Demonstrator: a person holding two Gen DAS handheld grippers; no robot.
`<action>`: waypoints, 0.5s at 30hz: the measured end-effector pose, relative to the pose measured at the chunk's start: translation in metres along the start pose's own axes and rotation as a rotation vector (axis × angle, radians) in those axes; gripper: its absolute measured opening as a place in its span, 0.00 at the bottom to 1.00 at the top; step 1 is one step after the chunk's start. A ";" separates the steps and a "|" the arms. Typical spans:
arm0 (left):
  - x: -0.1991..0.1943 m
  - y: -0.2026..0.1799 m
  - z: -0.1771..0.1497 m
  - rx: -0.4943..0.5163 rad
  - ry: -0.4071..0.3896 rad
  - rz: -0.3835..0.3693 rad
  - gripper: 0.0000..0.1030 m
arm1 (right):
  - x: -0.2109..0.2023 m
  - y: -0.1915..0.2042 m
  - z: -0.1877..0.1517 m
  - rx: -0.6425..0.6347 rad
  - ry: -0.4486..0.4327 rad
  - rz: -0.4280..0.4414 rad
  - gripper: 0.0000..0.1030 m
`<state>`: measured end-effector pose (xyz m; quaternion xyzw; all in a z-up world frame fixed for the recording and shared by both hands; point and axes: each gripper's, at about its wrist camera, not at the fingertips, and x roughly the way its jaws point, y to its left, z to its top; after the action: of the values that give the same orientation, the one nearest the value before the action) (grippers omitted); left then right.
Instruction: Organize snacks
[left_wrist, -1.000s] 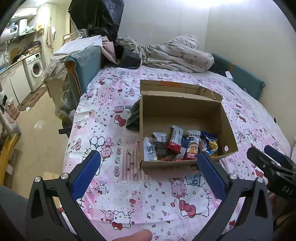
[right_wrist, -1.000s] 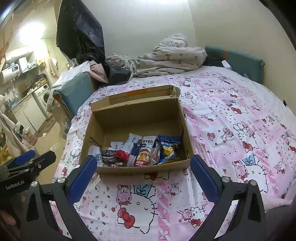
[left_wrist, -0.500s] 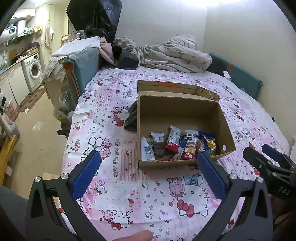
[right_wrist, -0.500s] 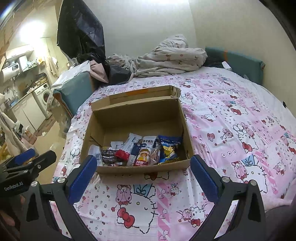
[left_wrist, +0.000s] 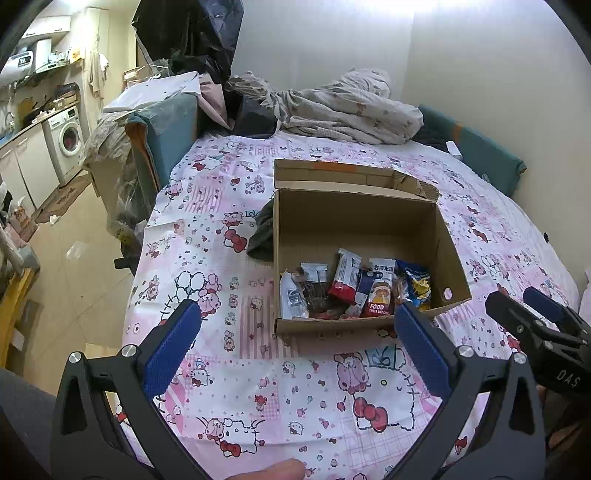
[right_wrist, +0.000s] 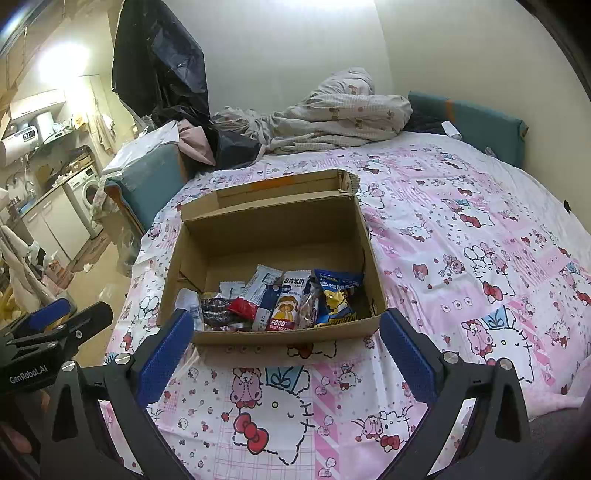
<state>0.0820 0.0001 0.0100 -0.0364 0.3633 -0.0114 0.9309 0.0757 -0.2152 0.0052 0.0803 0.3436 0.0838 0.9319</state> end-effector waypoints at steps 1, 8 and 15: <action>0.000 0.000 0.000 0.000 0.001 0.000 1.00 | 0.000 0.000 0.000 0.000 0.000 0.000 1.00; 0.000 0.000 0.000 0.000 -0.001 0.002 1.00 | 0.000 0.000 0.000 0.000 0.000 -0.001 1.00; -0.002 0.001 0.000 -0.001 -0.005 0.001 1.00 | 0.000 0.000 0.000 -0.002 -0.001 0.000 1.00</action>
<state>0.0806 0.0011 0.0115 -0.0368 0.3609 -0.0108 0.9318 0.0761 -0.2153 0.0053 0.0792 0.3429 0.0839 0.9323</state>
